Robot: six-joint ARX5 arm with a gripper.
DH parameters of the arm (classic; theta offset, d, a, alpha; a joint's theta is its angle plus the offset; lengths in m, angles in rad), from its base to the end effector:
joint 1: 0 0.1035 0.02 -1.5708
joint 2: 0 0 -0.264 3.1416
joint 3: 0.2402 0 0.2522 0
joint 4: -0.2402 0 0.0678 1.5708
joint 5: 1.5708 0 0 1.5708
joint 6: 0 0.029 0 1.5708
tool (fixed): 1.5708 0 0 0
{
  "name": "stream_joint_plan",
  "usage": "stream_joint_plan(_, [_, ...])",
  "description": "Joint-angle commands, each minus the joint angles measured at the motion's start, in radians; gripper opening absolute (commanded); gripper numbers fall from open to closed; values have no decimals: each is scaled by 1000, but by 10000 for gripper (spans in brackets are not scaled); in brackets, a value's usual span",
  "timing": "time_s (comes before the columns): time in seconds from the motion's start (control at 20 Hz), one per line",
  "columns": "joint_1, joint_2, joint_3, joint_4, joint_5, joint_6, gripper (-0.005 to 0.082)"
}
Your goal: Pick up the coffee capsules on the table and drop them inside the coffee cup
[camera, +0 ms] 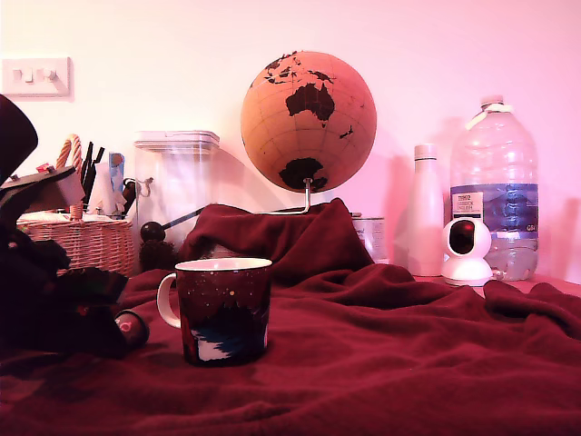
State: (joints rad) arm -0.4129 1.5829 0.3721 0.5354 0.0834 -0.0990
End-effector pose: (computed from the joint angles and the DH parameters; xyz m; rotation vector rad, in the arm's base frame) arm 0.2199 -0.0990 0.0989 0.0186 0.6953 -0.4430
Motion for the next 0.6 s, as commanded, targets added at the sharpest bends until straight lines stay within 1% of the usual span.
stream_joint_plan(0.0, [-9,-32,-17,-13,6,3,205])
stream_joint_plan(0.2, [-9,-128,-17,-46,6,8,195])
stream_joint_plan(0.55, [-8,-250,-17,-156,5,29,195])
